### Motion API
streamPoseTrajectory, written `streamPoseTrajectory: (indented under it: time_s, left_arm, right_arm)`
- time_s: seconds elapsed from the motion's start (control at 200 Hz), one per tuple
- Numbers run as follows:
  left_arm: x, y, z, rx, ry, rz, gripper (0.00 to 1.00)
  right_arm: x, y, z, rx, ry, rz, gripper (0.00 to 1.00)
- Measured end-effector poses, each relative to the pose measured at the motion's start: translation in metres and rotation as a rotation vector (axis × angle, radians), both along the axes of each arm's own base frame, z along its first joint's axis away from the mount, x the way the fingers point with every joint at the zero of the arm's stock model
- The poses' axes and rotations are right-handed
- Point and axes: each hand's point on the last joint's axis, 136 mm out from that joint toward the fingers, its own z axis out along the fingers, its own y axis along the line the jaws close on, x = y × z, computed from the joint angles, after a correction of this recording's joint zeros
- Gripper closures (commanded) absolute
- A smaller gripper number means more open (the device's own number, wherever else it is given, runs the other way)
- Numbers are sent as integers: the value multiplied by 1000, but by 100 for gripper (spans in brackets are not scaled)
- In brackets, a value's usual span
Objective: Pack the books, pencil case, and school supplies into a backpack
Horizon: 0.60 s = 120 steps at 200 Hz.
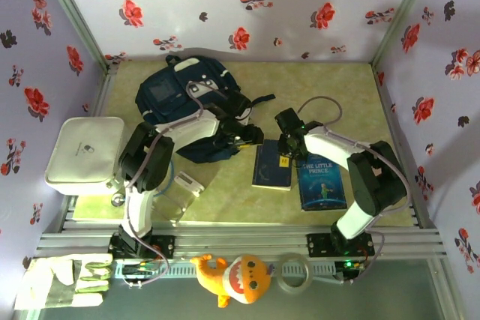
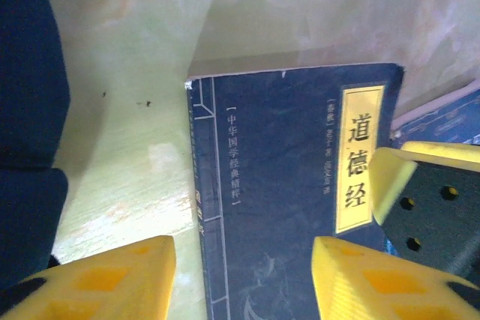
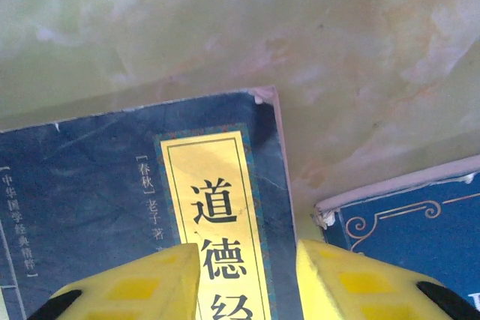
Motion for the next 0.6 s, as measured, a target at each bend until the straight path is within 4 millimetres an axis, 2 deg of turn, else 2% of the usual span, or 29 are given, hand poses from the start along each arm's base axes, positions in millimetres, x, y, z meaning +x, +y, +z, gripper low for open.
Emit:
streamPoseTrajectory:
  time_s: [0.17, 0.32, 0.6]
  left_arm:
    - [-4, -1, -21, 30, 40, -14, 55]
    - [-4, -5, -28, 33, 63, -23, 59]
    - [-3, -12, -38, 26, 93, -34, 59]
  right_arm:
    - [-1, 0, -6, 14, 11, -5, 63]
    - [-2, -2, -14, 18, 23, -18, 64]
    - [-1, -1, -16, 28, 19, -33, 64]
